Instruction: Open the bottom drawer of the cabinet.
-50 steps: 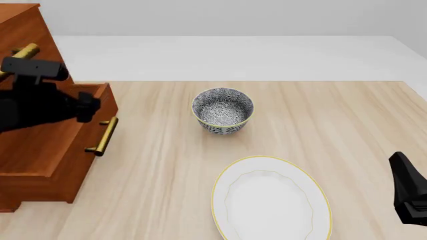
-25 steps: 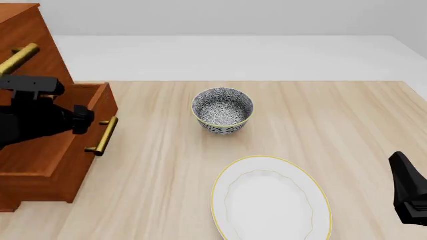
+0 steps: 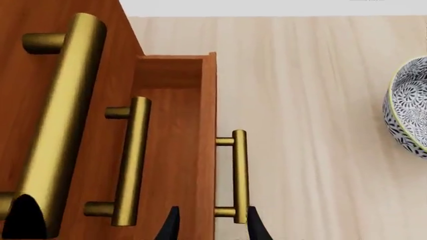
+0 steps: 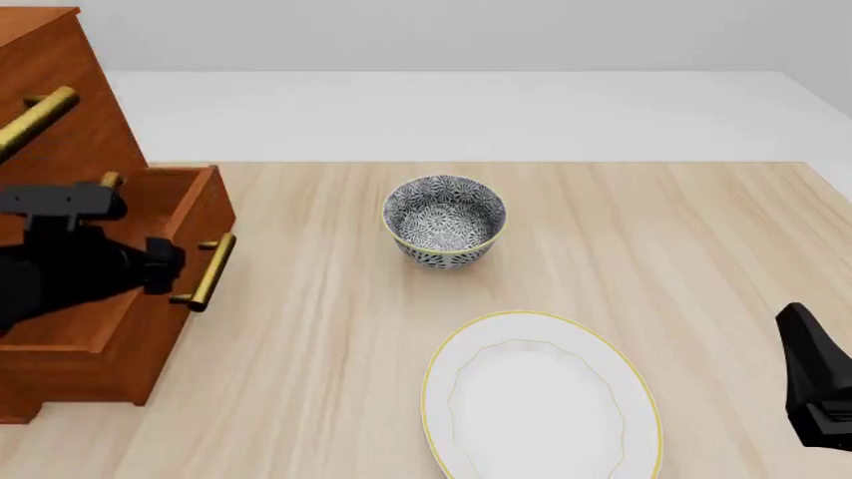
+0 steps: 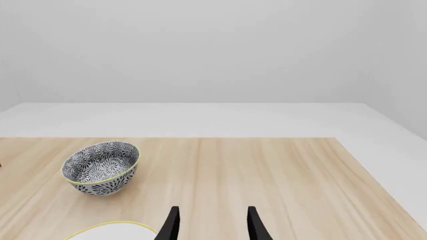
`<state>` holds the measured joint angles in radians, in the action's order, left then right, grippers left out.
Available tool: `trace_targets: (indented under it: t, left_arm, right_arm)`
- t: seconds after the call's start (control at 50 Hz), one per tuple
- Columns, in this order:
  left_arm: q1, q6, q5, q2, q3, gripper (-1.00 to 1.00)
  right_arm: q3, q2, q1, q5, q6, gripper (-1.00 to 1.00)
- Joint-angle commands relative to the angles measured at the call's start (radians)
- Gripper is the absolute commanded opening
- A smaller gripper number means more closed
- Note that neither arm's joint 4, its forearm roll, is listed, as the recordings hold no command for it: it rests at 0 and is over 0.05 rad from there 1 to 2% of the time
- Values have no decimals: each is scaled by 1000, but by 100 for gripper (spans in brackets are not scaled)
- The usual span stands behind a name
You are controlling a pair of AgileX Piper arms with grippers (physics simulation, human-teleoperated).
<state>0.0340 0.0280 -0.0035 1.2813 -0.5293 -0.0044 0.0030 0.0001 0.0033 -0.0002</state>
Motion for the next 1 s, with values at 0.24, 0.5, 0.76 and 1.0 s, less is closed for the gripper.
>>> trace_targets:
  t: [0.24,0.5,0.76,1.0]
  left_arm:
    - [-14,-47,-40,44,22,100]
    - [-45,-66,-57,75,22,100]
    - [-68,-82,-68,100,21,100]
    - [-70,-87,-85,109,33,100]
  right_arm:
    - [0,0,0,0,0,100]
    - [0,0,0,0,0,100]
    - [0,0,0,0,0,100]
    - [0,0,0,0,0,100]
